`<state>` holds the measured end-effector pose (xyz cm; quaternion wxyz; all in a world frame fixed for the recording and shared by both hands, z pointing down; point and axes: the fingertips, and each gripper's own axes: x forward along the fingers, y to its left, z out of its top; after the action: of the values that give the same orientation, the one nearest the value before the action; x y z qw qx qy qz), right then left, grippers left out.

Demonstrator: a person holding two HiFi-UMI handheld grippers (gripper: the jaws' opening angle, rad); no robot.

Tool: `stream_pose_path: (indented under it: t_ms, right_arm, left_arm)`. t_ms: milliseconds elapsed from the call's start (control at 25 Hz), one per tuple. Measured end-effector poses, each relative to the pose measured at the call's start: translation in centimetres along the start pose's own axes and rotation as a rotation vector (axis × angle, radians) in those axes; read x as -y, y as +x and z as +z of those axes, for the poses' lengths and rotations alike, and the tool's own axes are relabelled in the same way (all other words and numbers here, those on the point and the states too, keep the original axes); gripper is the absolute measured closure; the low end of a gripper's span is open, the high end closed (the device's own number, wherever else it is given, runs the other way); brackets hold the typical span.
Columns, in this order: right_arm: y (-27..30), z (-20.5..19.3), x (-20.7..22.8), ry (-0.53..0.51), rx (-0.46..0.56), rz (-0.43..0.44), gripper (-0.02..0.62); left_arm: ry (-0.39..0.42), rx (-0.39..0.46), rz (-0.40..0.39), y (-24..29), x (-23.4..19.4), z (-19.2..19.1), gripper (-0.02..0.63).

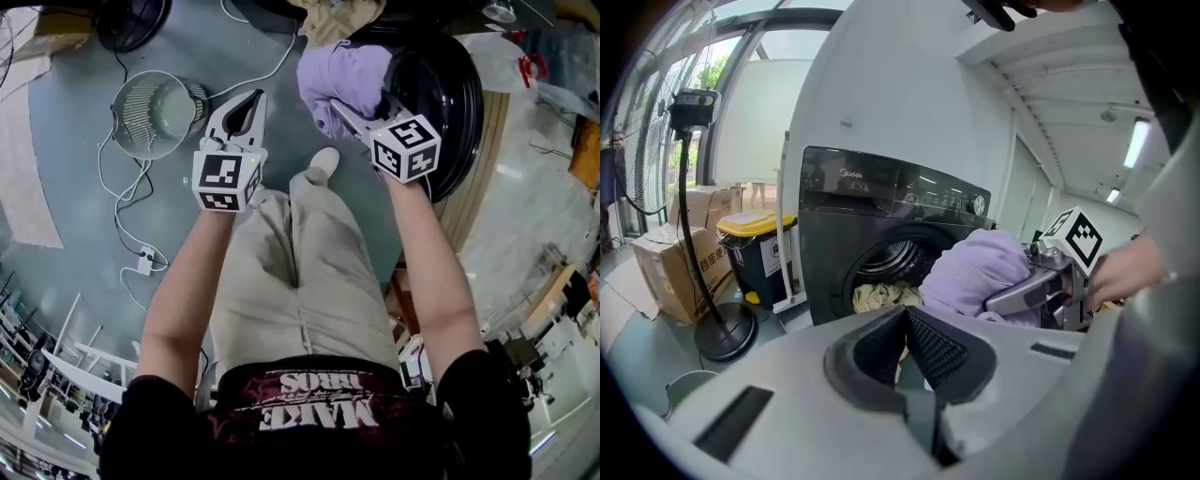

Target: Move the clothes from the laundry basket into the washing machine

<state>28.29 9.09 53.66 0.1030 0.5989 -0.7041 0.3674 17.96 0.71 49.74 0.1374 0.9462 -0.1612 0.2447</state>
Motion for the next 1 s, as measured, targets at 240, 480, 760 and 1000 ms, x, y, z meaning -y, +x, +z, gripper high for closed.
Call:
stream_pose_path:
  t_ms: [240,480,760,1000]
  right_arm:
    - [-0.6,0.6,2.2,-0.025,0.036,-0.035,0.399]
    - [-0.5,1.3,4.2,-0.080,0.073,-0.075,0.399]
    - [0.7,1.2,6.4,-0.072,0.077,-0.081,0.399]
    - [2.8,0.7,9.2,-0.024,0.095,-0.123,0.399]
  left_arm:
    - [-0.008,-0.012,0.003,1.5,0.6,-0.1,0.601]
    - [-0.003,-0.008,0.017,3.1,0.9,0.9,0.601]
    - [-0.031,0.001,0.026,4.9,1.3,0.6,0.601]
    - [-0.052,-0.008,-0.011,7.1,2.6,-1.0,0.601]
